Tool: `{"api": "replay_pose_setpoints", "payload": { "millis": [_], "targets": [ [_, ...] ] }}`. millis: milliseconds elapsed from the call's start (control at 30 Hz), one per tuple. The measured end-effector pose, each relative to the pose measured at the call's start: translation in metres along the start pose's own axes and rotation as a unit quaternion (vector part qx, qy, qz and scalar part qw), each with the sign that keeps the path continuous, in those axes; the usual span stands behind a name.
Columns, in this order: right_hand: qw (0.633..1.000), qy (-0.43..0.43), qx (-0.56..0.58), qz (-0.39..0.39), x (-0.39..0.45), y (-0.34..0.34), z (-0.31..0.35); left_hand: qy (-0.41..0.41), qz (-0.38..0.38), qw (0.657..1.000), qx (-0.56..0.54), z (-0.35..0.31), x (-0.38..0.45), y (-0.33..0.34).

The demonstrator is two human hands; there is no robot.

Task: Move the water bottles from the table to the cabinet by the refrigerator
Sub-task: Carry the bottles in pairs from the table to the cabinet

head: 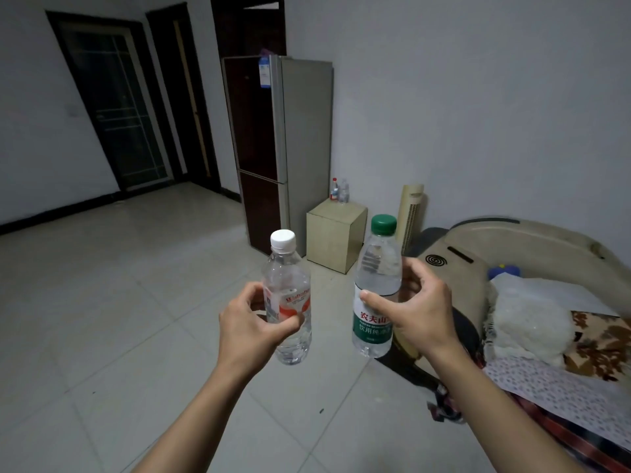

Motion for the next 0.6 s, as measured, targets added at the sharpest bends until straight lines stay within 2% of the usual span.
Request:
{"api": "replay_pose_setpoints", "payload": {
  "millis": [200, 467, 600],
  "targets": [
    [1.000, -0.006, -0.022, -0.001, 0.065, 0.026, -0.060, 0.002, 0.020, 1.000, -0.012, 0.013, 0.101, 0.045],
    [0.996, -0.010, -0.085, -0.022, 0.172, 0.047, -0.125, 0.078, 0.054, 0.995, -0.015, -0.017, 0.242, 0.105],
    [0.995, 0.009, -0.097, -0.030, 0.213, 0.049, -0.161, 0.075, 0.070, 0.994, -0.025, -0.015, 0.298, 0.132]
  ]
}}
Point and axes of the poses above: each hand's wrist, its own x-axis towards the middle knuckle, its own y-axis out of the palm, z = x × y, the point moved 10 cm from there along x, towards the middle knuckle, and after that the axes turned 15 degrees about -y, right-handed, at the moved point
